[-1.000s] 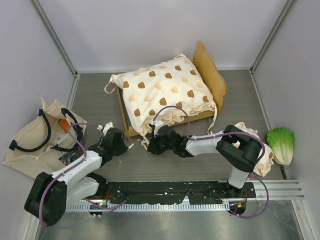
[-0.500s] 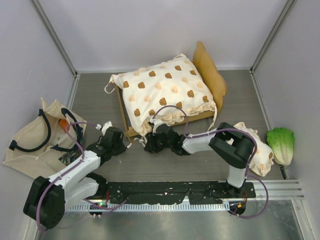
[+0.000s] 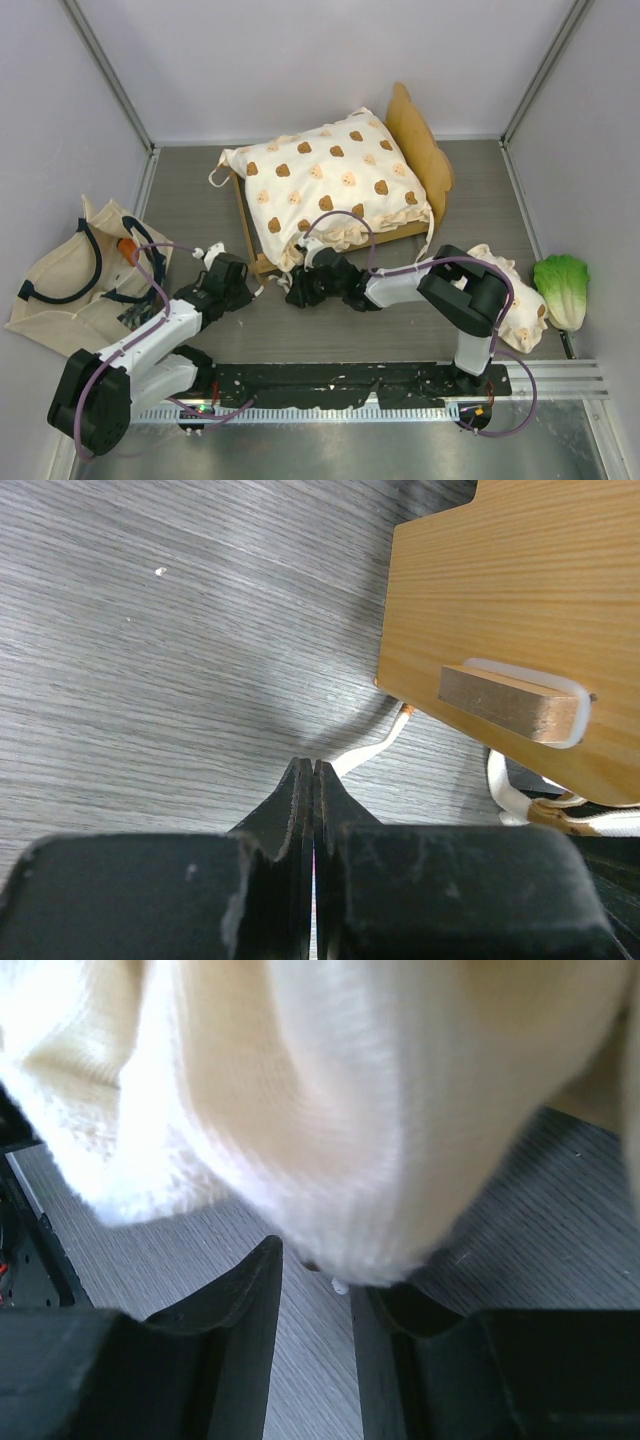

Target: Set up the pet bed

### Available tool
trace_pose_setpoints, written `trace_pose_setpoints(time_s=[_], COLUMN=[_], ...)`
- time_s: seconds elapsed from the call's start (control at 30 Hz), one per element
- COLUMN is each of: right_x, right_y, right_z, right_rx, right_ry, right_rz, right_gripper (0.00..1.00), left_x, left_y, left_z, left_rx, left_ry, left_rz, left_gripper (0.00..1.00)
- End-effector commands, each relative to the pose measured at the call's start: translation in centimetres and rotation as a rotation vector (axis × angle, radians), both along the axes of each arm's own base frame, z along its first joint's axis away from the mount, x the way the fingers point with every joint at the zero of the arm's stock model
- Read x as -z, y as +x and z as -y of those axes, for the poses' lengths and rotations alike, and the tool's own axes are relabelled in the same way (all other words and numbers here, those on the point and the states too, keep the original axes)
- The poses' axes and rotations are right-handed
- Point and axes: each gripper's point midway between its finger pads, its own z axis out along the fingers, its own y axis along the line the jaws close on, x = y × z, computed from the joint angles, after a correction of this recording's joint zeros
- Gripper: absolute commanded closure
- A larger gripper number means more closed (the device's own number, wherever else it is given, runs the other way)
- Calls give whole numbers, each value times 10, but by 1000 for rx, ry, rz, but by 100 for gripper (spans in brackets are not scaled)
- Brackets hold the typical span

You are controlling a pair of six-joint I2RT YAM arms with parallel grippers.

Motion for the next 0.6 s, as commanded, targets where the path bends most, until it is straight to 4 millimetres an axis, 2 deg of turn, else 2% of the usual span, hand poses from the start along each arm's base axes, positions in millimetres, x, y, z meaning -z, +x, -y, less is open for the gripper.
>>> trace_pose_setpoints(time_s=[0.0, 0.57], right_x=[8, 25], right_y=[-8, -17], right_z=[10, 36], right_rx=[-65, -198], right_ry=[-54, -228], right_rz=[18, 72], right_gripper=[61, 63], left_x=[-14, -14], left_y=[11, 10], left_z=[2, 0], left_rx=[7, 9], left_ry=[2, 14], left_rz=[42, 41], left_gripper=[100, 100])
